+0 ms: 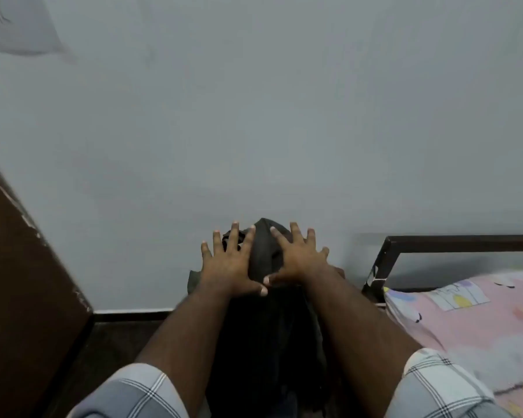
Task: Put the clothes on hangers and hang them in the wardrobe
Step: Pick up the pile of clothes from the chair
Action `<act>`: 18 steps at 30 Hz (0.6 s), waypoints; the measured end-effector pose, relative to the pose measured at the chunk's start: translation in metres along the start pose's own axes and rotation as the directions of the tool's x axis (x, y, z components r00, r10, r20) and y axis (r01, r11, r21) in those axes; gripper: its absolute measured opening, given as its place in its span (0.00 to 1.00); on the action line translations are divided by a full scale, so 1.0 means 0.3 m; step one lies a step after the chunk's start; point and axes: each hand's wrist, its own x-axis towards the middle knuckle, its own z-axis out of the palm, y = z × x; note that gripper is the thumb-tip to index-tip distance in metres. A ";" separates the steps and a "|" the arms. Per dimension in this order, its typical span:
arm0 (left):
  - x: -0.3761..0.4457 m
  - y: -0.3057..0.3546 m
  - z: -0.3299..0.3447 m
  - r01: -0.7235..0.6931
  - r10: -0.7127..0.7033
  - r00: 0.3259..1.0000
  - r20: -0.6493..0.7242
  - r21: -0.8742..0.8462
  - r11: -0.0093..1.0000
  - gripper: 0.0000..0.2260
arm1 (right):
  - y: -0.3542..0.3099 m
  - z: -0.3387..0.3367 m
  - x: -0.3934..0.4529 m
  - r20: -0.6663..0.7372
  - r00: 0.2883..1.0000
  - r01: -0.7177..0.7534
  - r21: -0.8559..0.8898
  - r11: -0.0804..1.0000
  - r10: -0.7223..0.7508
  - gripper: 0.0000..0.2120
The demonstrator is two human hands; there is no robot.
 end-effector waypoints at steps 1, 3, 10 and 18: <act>0.005 0.000 0.035 0.004 -0.004 0.998 0.055 -0.005 1.000 0.64 | 0.007 0.034 0.014 0.064 0.998 -0.001 -0.002 1.000 0.001 0.61; 0.020 0.001 0.105 0.014 -0.013 0.994 0.107 -0.007 1.000 0.66 | 0.017 0.095 0.044 0.137 0.991 -0.007 -0.006 1.000 0.008 0.64; 0.083 0.000 0.261 0.040 -0.029 0.990 0.139 -0.083 0.996 0.69 | 0.053 0.239 0.128 0.128 0.991 0.020 0.098 0.995 -0.033 0.67; 0.094 0.053 0.336 0.050 -0.054 0.998 -0.035 -0.110 0.993 0.59 | 0.067 0.301 0.132 -0.103 0.993 0.080 0.159 0.984 -0.064 0.50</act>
